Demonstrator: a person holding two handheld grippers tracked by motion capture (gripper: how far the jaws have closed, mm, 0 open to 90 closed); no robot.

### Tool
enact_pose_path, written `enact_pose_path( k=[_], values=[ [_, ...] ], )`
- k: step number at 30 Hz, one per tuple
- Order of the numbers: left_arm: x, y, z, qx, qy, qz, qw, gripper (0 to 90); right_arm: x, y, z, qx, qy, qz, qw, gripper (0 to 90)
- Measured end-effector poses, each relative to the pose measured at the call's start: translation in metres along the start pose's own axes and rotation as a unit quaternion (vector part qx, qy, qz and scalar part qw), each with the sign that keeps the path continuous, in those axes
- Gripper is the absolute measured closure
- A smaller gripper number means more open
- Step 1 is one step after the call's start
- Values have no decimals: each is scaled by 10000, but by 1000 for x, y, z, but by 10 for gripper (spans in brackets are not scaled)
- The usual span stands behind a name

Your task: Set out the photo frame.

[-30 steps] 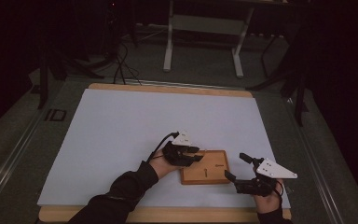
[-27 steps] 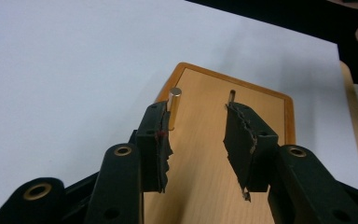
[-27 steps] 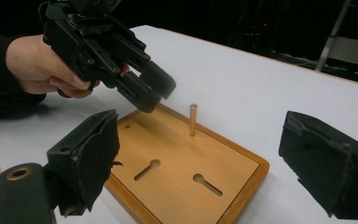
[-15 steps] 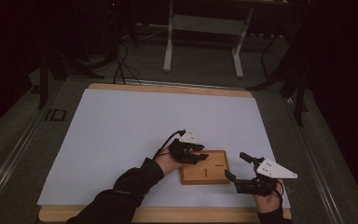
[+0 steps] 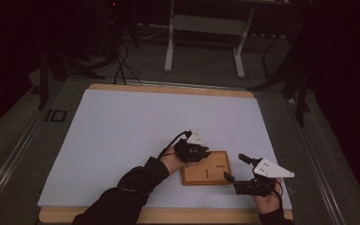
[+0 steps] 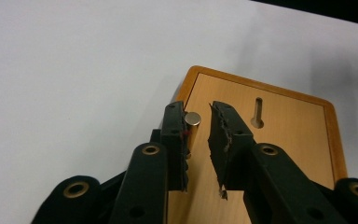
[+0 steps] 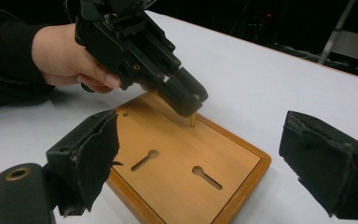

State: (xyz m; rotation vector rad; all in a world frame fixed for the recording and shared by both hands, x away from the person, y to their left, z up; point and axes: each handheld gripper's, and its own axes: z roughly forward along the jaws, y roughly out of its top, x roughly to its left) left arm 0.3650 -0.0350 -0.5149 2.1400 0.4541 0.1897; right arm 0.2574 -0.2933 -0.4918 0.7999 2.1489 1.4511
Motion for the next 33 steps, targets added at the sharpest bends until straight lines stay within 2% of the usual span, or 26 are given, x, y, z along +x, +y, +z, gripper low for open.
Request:
enact_pose_path(
  k=[1,3,4,5,7,8,10,11,13,14,15,17,18,19,20,22,23,24,25,26,27,28,30,32,33],
  values=[
    [1,0,0,-27,-23,-35,10000,826,1,1,0,1,-7,-31,10000,129],
    [3,-1,1,-36,-72,-74,9999,834,3,2,-1,-30,-51,-57,10000,128],
    [3,0,1,13,-60,28,10000,836,3,2,-1,-22,-34,-64,10000,127],
    [3,0,1,13,-60,28,10000,840,3,2,-1,-22,-34,-64,10000,127],
    [5,1,1,52,-123,11,9999,840,2,4,-1,-53,56,-66,9999,112],
    [5,2,2,70,-137,23,9999,842,2,5,-1,-81,185,-38,9998,109],
    [6,3,2,103,-194,-29,9998,842,2,8,-2,-18,121,-249,9996,104],
    [7,4,2,120,-212,-5,9997,842,2,10,-2,-57,248,-304,9992,103],
    [10,4,2,148,-296,-65,9994,841,4,12,-3,50,274,-478,9985,103],
    [10,4,2,148,-296,-65,9994,842,4,12,-3,50,274,-478,9985,103],
    [13,5,2,153,-361,-149,9991,842,5,13,-3,174,308,-508,9981,101],
    [16,5,3,162,-438,-276,9985,842,6,10,-3,281,538,-336,9976,96],
    [18,5,3,163,-470,-277,9984,842,8,9,-3,337,573,-392,9970,96],
    [19,5,3,175,-503,-296,9981,842,11,7,-4,353,489,-559,9966,96],
    [20,6,3,184,-533,-331,9979,841,15,6,-4,434,462,-752,9951,96],
    [23,6,3,189,-607,-362,9973,842,21,3,-4,661,415,-993,9920,97],
    [25,6,3,193,-648,-444,9967,842,24,1,-4,754,317,-1073,9909,112],
    [26,7,4,195,-680,-512,9962,842,28,-1,-6,809,220,-1213,9891,173],
    [28,7,4,225,-705,-495,9960,843,31,-4,-7,838,133,-1364,9870,192],
    [28,7,4,225,-705,-495,9960,843,31,-4,-7,838,133,-1364,9870,192],
    [30,9,4,270,-750,-513,9955,843,33,-6,-7,926,56,-1501,9843,219],
    [30,9,4,295,-749,-510,9954,843,37,-12,-9,1011,-146,-1854,9773,330],
    [30,10,4,337,-767,-493,9953,843,42,-17,-9,1177,-395,-2282,9657,372],
    [30,11,5,347,-775,-517,9951,843,46,-22,-7,1303,-612,-2694,9522,389],
    [31,11,5,374,-789,-530,9948,843,48,-23,-6,1376,-650,-2859,9461,399]
  ],
)
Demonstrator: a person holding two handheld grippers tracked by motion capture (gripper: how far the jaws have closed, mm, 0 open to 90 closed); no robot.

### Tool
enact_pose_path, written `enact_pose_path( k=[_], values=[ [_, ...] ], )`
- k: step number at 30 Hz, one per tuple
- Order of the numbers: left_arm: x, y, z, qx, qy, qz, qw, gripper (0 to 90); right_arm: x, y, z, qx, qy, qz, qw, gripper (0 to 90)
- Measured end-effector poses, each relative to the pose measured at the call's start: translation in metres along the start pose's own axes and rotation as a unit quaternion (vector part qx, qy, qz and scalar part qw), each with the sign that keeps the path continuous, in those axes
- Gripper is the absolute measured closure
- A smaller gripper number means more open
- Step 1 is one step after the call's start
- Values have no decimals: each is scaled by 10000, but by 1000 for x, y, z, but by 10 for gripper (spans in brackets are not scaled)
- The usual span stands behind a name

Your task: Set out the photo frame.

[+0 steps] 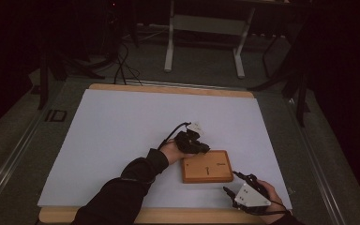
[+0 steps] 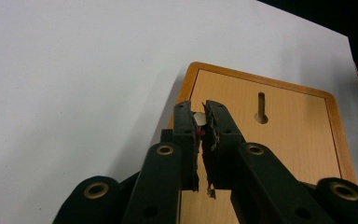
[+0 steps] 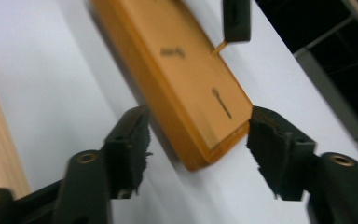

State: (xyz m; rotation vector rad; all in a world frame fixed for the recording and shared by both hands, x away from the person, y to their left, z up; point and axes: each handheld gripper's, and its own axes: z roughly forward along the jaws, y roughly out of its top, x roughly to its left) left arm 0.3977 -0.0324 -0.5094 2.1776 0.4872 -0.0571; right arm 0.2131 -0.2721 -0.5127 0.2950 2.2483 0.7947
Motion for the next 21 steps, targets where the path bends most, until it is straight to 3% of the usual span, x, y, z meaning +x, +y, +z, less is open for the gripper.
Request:
enact_pose_path(
  k=[3,6,7,8,10,11,12,13,15,16,17,20,21],
  values=[
    [2,1,0,21,-39,-30,10000,843,10,-3,5,212,-317,-704,9968,428],
    [2,1,0,31,-51,-49,10000,843,17,-5,10,341,-615,-1221,9900,455],
    [2,1,0,34,-65,-38,10000,843,20,-7,12,374,-748,-1414,9864,469],
    [2,1,0,43,-70,-35,10000,842,22,-8,15,483,-932,-1699,9798,481],
    [3,1,0,38,-83,-45,9999,843,26,-11,19,556,-1076,-2097,9702,496],
    [3,1,0,38,-83,-45,9999,842,26,-11,19,556,-1076,-2097,9702,496],
    [3,2,0,44,-78,-42,10000,842,27,-12,22,626,-1124,-2229,9663,520],
    [3,2,0,42,-83,-43,9999,842,30,-14,25,695,-1257,-2484,9579,547],
    [3,2,0,43,-90,-64,9999,842,32,-15,28,704,-1277,-2637,9535,577],
    [4,2,0,48,-97,-59,9999,842,33,-15,29,723,-1342,-2747,9494,582],
    [4,2,0,48,-97,-59,9999,842,33,-15,29,723,-1342,-2747,9494,582],
    [4,2,0,53,-113,-48,9999,841,38,-18,34,790,-1403,-3024,9395,630],
    [3,2,0,55,-122,-38,9999,840,39,-18,35,787,-1422,-3042,9387,658]
  ],
)
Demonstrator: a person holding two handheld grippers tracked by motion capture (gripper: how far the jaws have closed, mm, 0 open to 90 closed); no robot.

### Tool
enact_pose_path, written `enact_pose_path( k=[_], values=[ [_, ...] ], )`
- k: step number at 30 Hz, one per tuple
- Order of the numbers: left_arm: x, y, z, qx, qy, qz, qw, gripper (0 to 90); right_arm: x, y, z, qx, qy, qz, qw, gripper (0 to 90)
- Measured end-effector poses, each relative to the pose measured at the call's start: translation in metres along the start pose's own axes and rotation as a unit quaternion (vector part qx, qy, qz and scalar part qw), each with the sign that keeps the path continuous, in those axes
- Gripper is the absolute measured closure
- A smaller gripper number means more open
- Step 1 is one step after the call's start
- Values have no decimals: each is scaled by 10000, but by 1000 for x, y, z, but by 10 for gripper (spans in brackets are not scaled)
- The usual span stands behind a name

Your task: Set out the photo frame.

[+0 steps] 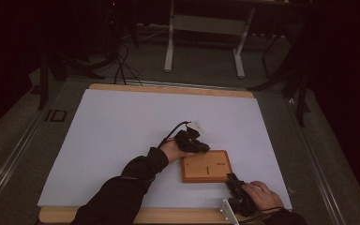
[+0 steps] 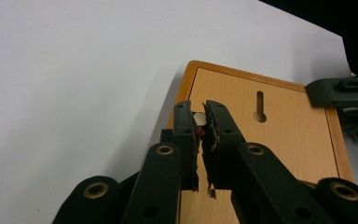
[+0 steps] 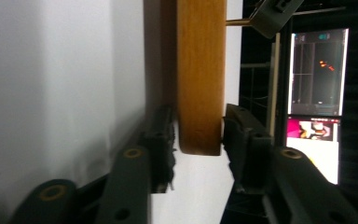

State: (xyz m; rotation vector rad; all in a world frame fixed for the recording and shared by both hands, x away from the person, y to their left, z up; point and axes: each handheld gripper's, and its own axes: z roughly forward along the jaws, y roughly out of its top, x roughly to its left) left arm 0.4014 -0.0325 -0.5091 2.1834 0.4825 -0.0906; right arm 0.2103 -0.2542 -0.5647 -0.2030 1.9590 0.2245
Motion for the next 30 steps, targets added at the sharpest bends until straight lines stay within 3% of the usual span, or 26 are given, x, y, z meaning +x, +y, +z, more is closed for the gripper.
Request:
enact_pose_path(
  k=[8,11,12,13,14,18,20,21,22,25,30],
  values=[
    [1,1,0,44,-51,2,10000,837,0,1,1,30,-18,-177,9998,674],
    [3,2,0,62,-121,-107,9998,829,-3,1,0,38,51,-175,9998,675],
    [2,1,0,51,-80,-21,10000,825,-4,1,0,32,102,-178,9998,675],
    [1,2,-1,50,-41,40,10000,791,-5,1,0,26,124,-185,9997,675],
    [0,2,-3,47,-44,46,10000,677,-7,1,0,23,157,-181,9997,675],
    [-5,4,-17,-113,64,134,9998,431,-14,1,-1,-31,291,-88,9995,677],
    [-6,3,-21,-191,32,87,9998,346,-16,1,-2,-40,299,-84,9995,681],
    [-8,1,-31,-290,-60,153,9994,346,-18,1,-2,-52,304,-104,9995,683],
    [-10,0,-35,-312,-38,188,9993,209,-23,2,-3,-94,370,-38,9993,687],
    [-14,-5,-48,-384,282,330,9983,148,-32,1,-4,-185,456,-3,9988,693],
    [-13,-15,-72,-620,332,189,9973,138,-51,-2,-3,-305,808,78,9962,695]
  ],
)
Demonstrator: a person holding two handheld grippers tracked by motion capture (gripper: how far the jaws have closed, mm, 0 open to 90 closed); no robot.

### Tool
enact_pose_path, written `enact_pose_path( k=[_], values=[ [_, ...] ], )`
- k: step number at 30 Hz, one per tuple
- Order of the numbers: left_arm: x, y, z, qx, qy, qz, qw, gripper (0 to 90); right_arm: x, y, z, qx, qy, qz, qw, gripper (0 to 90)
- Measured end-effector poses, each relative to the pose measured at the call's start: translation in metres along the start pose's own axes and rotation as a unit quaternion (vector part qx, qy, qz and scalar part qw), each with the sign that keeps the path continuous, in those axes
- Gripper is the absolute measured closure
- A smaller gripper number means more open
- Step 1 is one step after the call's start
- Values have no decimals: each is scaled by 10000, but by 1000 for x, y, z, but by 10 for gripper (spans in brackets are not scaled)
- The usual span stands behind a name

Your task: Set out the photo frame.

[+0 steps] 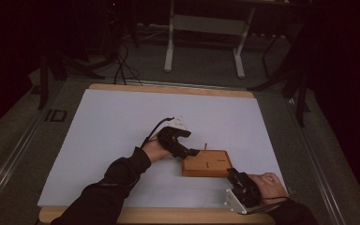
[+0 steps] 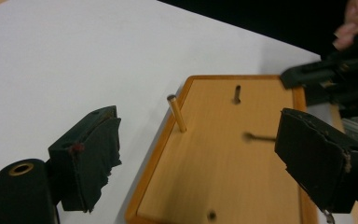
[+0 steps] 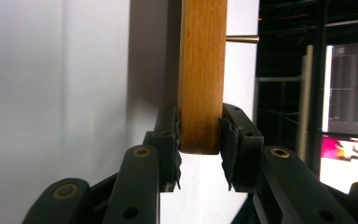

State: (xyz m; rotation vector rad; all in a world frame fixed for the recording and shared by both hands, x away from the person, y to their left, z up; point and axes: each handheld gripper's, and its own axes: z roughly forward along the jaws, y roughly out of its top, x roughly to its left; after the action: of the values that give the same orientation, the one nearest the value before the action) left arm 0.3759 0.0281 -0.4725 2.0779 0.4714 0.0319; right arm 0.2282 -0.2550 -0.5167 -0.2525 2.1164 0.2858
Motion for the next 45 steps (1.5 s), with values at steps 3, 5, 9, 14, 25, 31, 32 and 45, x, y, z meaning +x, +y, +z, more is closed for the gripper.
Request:
enact_pose_path(
  k=[3,5,9,14,25,31,32,45],
  values=[
    [0,-1,-4,-11,42,19,10000,128,-8,-1,0,-18,107,23,9999,697],
    [1,-7,-19,-60,153,14,9999,128,-20,-3,1,-85,260,119,9996,700],
    [2,-13,-33,-139,263,-4,9996,128,-30,-4,1,-123,404,205,9989,700],
    [-1,-22,-46,-165,307,-18,9994,127,-50,-9,4,-196,739,484,9959,699],
    [-5,-41,-60,-154,339,-114,9992,127,-88,-20,18,-422,1283,1080,9849,683],
    [-7,-47,-59,-134,280,-156,9994,127,-106,-27,30,-487,1400,1441,9784,663],
    [-8,-48,-59,-145,264,-159,9994,127,-108,-28,32,-474,1406,1498,9775,660],
    [-11,-63,-53,-259,298,-183,9991,127,-136,-39,67,-419,1390,2529,9565,591]
  ],
)
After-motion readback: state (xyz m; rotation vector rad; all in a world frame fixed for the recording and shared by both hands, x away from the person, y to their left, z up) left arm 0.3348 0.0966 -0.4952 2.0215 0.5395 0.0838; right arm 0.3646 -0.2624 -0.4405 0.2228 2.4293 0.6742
